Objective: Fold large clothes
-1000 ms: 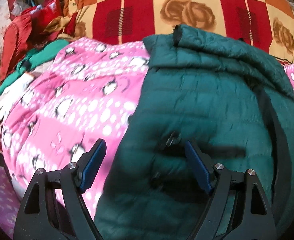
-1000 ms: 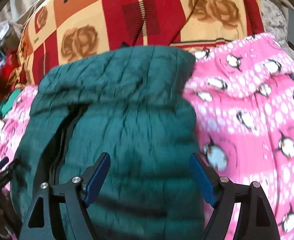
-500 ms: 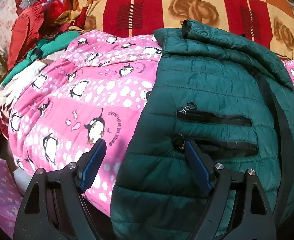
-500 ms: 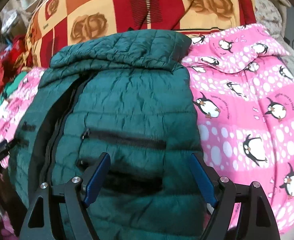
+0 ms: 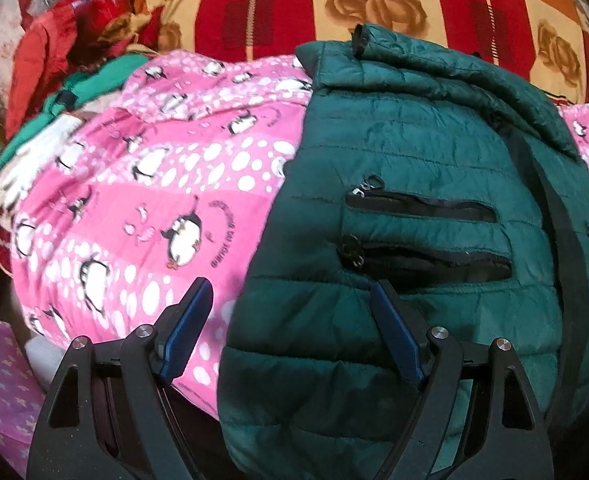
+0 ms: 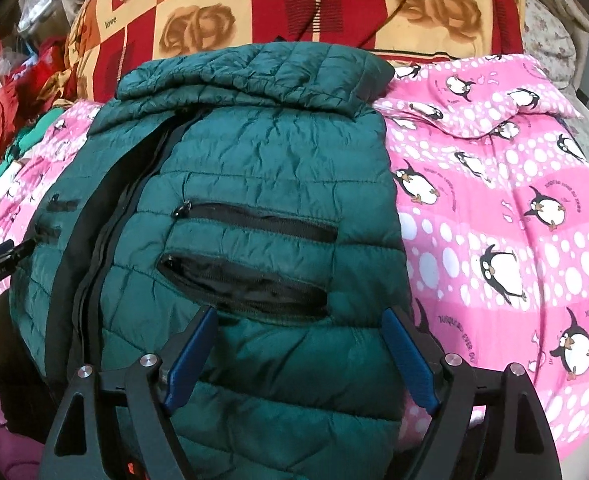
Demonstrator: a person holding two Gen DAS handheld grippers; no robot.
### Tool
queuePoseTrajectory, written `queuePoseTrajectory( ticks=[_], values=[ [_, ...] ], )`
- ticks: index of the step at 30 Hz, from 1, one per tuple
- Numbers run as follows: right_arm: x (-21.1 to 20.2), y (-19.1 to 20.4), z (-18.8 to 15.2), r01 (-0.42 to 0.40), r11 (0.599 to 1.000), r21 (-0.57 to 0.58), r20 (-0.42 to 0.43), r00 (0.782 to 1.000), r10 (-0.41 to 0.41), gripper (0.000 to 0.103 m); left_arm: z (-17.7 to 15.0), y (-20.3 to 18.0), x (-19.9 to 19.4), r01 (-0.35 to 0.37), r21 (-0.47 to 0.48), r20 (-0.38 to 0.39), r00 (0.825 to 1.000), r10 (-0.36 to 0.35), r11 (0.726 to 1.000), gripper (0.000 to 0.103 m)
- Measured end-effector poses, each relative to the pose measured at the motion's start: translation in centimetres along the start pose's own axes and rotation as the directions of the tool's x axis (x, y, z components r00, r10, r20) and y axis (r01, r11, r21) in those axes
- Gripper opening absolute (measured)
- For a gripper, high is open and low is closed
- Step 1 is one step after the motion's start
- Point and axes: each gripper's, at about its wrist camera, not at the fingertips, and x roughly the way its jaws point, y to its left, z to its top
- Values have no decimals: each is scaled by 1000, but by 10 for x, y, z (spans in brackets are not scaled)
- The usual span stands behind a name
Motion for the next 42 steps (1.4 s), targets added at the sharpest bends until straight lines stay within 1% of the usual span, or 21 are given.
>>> queuePoseTrajectory(
  ticks=[2,3,6,7,12,14,16,19,21,24,26,30,34,37,38,39,40,41,42],
  values=[
    [-2,-4,-2,10,1000,3,-6,1000,-10,82,-1,5,1,83,-14,-32,996,-83,996,81],
    [-3,-8,-4,20,1000,8,-10,1000,-20,82,-1,10,3,128,-29,-59,990,-129,991,81],
    [-5,-22,-9,37,999,36,-29,999,-36,84,-3,21,4,159,-58,-79,983,-163,986,81],
    [-5,-26,-12,37,998,44,-40,999,-35,86,-4,25,5,170,-68,-84,981,-175,983,81],
    [-1,-41,-21,20,997,77,-90,996,-13,87,-11,35,12,201,-120,-109,971,-214,972,82],
    [1,-44,-24,-24,995,94,-115,993,35,87,-13,37,14,213,-141,-113,967,-230,967,84],
    [4,-41,-26,-53,994,93,-134,989,66,87,-13,41,14,230,-157,-123,960,-250,960,85],
    [6,-31,-31,-117,991,58,-164,978,125,87,-14,49,14,278,-190,-128,944,-304,942,85],
    [8,-26,-35,-154,987,44,-184,970,160,87,-16,50,16,311,-193,-142,930,-340,931,85],
    [13,-21,-43,-174,984,28,-216,960,176,87,-21,46,18,323,-158,-158,924,-347,933,91],
    [15,-20,-46,-185,982,29,-228,956,187,87,-23,42,17,321,-133,-162,926,-340,938,94],
    [14,-18,-47,-200,980,14,-219,955,199,87,-24,37,17,310,-108,-162,932,-324,945,95],
    [14,-14,-49,-203,979,-35,-216,958,191,86,-26,35,18,320,-91,-174,927,-331,943,95],
    [15,-11,-48,-212,976,-45,-212,957,198,85,-28,36,19,325,-99,-177,924,-338,941,95],
    [16,-11,-48,-214,976,-46,-209,957,200,84,-29,36,18,326,-101,-175,924,-339,940,95],
    [16,-12,-49,-217,975,-50,-202,958,202,77,-30,36,18,325,-100,-173,925,-339,940,95],
    [15,-12,-49,-217,974,-59,-193,960,202,64,-31,34,17,327,-95,-173,925,-339,940,95],
    [13,-15,-48,-215,974,-67,-183,963,199,57,-31,32,16,333,-83,-173,923,-343,939,90],
    [11,-13,-48,-216,974,-73,-166,965,202,46,-32,30,13,344,-74,-169,921,-351,936,82]
  ],
)
